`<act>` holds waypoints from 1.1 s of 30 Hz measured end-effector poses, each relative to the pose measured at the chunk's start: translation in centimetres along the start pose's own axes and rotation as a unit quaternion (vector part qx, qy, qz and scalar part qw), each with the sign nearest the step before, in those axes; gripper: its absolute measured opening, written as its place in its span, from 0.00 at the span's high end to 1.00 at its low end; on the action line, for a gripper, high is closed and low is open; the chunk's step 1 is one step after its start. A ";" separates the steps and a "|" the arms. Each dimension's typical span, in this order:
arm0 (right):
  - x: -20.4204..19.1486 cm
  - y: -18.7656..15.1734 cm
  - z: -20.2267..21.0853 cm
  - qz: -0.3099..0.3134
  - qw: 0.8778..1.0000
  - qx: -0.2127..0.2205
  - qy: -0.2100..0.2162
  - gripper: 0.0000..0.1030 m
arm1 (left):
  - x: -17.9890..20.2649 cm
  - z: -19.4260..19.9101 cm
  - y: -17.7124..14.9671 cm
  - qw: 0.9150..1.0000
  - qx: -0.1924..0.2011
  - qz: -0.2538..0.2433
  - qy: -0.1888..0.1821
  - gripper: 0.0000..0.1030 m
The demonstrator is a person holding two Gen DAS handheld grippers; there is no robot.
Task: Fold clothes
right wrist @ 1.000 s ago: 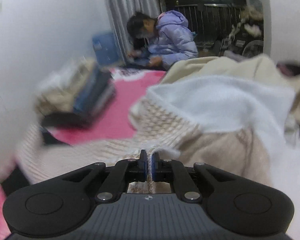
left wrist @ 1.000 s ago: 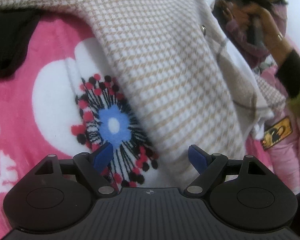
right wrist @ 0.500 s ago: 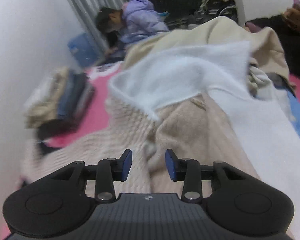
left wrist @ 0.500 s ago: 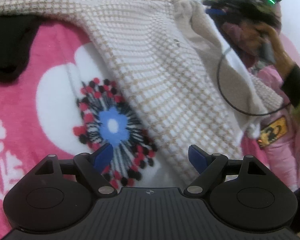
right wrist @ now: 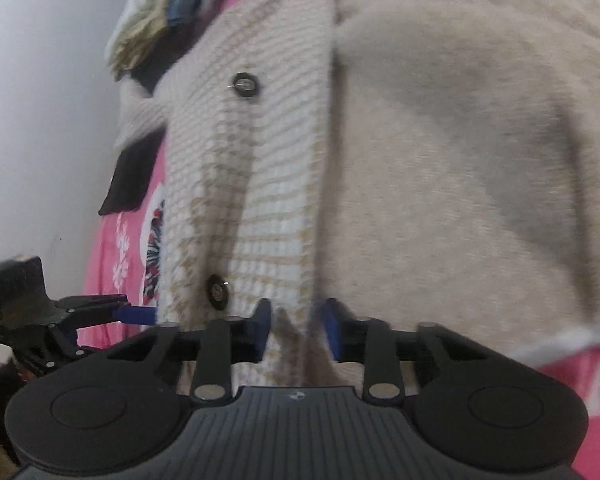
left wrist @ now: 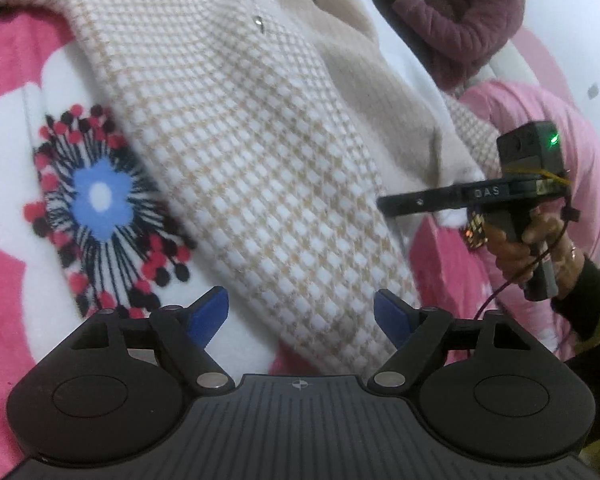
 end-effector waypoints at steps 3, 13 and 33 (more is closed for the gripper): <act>-1.6 0.9 1.8 0.041 0.998 0.043 -0.004 0.95 | 0.6 -0.8 -0.6 0.999 -0.010 -0.025 0.026 0.32; 2.9 3.0 3.5 0.017 0.987 0.109 -0.115 0.95 | 1.0 -2.2 -1.7 0.998 -0.044 -0.041 0.034 0.39; 5.6 -4.7 5.4 -0.222 0.972 0.068 0.017 0.55 | -0.2 -3.6 -1.9 0.997 -0.051 0.051 0.021 0.61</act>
Point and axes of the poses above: each gripper's, at about its wrist camera, not at the fingertips, and z roughly against the way its jaws point, x to its right, y to its top, the point moved 6 cm from there along -z, roughly the way its jaws point, and after that the axes turned 1 degree about -y, right-handed, at the moved point
